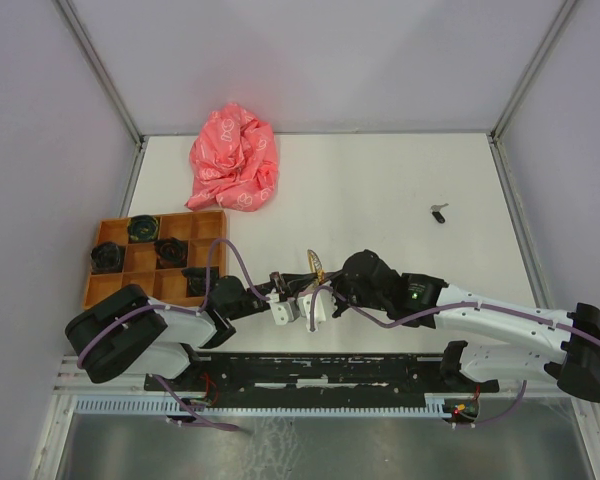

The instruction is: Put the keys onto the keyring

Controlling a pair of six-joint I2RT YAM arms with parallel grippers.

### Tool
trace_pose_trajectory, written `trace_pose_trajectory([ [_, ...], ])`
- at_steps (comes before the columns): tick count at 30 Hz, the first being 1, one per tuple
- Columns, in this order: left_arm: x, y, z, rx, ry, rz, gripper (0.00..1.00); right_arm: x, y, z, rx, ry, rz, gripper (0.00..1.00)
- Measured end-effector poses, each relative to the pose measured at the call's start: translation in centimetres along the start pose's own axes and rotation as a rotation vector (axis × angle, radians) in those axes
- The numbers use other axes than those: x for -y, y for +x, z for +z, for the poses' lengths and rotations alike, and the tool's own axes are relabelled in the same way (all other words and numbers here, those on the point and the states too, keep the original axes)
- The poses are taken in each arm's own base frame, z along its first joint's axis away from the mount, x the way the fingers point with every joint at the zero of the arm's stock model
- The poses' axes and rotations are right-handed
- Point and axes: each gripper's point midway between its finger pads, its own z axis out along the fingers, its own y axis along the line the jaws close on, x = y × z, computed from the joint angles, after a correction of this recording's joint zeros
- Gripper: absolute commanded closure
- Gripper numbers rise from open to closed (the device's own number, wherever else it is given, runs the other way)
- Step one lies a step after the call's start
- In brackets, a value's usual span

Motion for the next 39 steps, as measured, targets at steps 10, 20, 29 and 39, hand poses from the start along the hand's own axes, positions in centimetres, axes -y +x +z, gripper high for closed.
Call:
trace_pose_trajectory([
  [10, 0.01, 0.00, 0.00, 0.000, 0.000, 0.000, 0.97, -0.09, -0.16, 0.04, 0.009, -0.005, 0.001, 0.99],
  [20, 0.01, 0.00, 0.00, 0.000, 0.000, 0.000, 0.97, -0.12, -0.18, 0.04, 0.010, -0.006, 0.005, 0.99],
  [29, 0.02, -0.01, 0.00, 0.000, 0.001, -0.001, 0.97, -0.29, -0.28, 0.06, 0.016, -0.014, 0.007, 0.99],
  [39, 0.11, 0.00, 0.00, 0.000, 0.001, -0.019, 0.97, -0.36, -0.30, 0.11, 0.017, -0.017, 0.007, 0.99],
])
